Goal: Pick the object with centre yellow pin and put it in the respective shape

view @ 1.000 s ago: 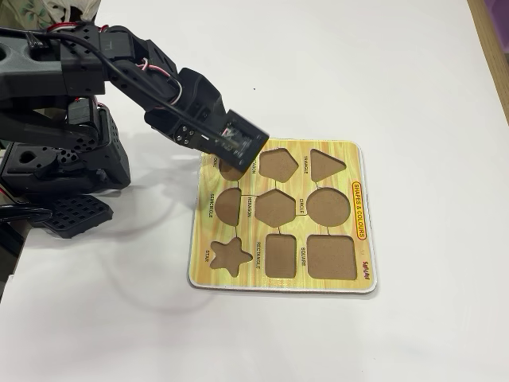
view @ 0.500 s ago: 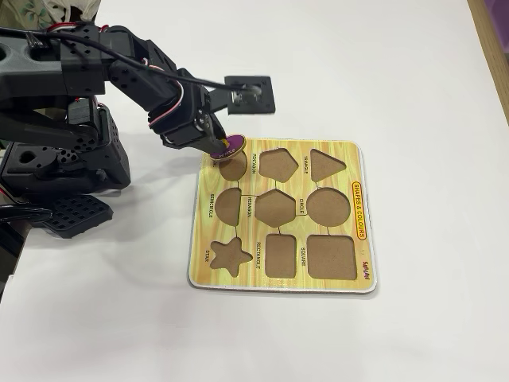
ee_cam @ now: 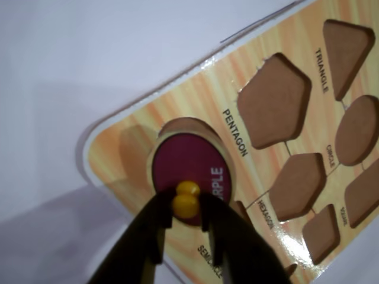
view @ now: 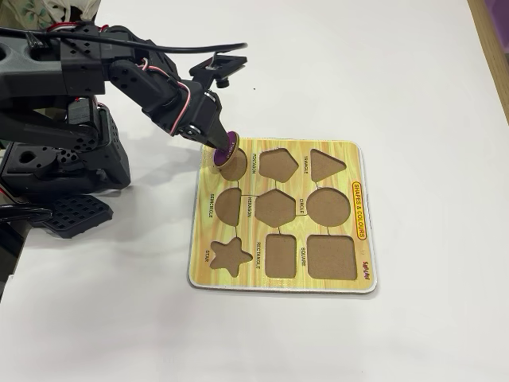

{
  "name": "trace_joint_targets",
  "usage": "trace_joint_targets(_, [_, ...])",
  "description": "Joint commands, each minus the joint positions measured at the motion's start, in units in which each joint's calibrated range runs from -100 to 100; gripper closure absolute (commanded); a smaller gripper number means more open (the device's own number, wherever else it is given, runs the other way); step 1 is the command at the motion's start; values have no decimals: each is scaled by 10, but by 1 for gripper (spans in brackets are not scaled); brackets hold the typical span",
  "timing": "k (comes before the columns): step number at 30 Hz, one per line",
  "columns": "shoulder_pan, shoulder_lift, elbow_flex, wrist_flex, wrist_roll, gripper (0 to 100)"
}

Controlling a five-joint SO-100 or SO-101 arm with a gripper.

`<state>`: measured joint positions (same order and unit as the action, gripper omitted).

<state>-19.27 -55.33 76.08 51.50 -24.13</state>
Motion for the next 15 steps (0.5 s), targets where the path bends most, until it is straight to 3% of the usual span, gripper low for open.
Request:
trace_joint_targets(1, [5, -7, -5, -6, 18, 99])
trace_joint_targets(15, [-4, 18, -4, -7, 17, 99])
